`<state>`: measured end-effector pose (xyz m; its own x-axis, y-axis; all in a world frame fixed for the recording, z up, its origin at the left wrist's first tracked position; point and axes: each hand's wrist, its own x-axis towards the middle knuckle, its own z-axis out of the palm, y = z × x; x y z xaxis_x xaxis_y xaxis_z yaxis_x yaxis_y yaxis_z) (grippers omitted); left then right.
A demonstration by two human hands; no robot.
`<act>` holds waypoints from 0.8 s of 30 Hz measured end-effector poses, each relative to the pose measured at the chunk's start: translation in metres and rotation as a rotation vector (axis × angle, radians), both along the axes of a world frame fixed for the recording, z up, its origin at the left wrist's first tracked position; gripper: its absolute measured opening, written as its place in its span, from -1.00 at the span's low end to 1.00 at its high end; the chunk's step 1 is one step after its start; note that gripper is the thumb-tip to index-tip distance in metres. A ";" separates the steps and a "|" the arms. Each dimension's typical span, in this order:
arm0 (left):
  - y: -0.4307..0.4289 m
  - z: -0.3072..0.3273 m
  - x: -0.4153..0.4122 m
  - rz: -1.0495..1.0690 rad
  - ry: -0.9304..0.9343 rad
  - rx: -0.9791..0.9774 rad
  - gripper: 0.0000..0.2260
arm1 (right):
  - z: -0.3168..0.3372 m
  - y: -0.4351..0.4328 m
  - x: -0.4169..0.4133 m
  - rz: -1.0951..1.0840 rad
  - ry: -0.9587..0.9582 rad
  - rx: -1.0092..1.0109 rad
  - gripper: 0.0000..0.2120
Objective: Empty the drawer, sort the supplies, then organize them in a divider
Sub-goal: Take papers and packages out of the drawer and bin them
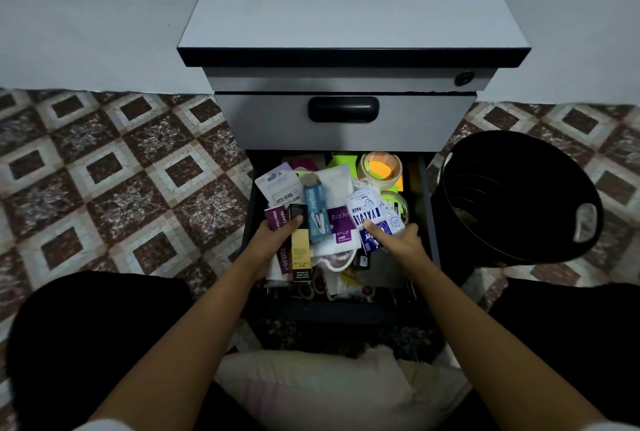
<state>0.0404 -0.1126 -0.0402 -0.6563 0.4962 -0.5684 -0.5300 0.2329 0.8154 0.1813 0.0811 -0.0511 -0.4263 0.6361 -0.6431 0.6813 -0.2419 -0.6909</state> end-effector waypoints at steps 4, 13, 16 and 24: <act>-0.001 -0.003 -0.001 0.005 0.032 0.001 -0.69 | 0.010 -0.011 -0.004 0.015 0.103 0.019 -0.03; 0.001 -0.004 -0.001 -0.075 0.076 -0.058 -0.43 | 0.012 -0.040 -0.018 0.211 -0.070 0.141 -0.23; 0.003 -0.004 0.000 -0.091 0.091 -0.072 -0.40 | 0.009 -0.039 -0.020 0.219 -0.095 0.138 -0.34; 0.006 -0.004 0.002 -0.049 0.084 -0.068 -0.23 | 0.014 -0.038 -0.015 0.108 -0.101 0.210 0.03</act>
<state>0.0427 -0.1065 -0.0447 -0.6788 0.4907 -0.5462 -0.4473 0.3135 0.8376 0.1660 0.0433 -0.0369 -0.4394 0.7142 -0.5448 0.7635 -0.0226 -0.6454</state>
